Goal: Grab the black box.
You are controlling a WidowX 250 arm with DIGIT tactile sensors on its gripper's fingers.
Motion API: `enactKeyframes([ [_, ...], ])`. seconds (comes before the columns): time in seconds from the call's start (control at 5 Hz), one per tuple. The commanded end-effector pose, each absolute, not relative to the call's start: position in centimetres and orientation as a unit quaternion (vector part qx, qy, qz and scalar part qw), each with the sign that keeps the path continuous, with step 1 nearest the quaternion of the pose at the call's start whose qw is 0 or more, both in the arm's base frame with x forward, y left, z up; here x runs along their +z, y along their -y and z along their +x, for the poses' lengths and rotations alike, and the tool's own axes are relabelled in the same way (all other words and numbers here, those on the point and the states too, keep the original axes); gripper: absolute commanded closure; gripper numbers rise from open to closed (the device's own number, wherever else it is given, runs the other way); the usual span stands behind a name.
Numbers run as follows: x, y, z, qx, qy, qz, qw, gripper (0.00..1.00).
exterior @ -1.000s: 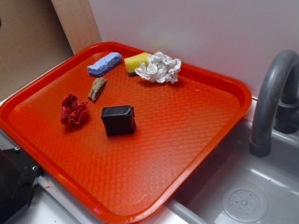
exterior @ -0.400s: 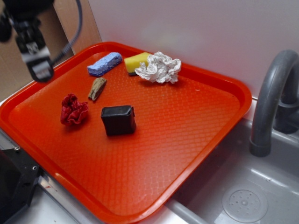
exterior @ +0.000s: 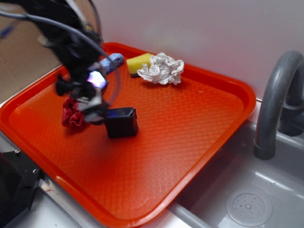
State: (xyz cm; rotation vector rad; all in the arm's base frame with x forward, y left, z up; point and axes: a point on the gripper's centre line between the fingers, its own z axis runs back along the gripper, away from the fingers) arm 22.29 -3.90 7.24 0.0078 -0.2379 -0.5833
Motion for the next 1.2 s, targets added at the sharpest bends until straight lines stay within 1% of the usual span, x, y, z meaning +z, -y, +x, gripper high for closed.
enactKeyframes([
  [0.0,5.1,7.7,26.7,-0.341,0.129,-0.020,0.931,0.00],
  [0.2,3.5,8.5,26.5,-0.359,0.102,-0.012,0.928,0.00],
  [0.4,3.6,9.4,26.4,-0.368,0.099,-0.008,0.925,1.00],
  [0.6,4.7,9.2,26.1,-0.360,0.090,-0.005,0.928,1.00],
  [0.8,7.5,8.5,25.9,-0.337,0.111,0.001,0.935,1.00],
  [1.0,12.1,7.5,24.9,-0.286,0.115,0.020,0.951,1.00],
])
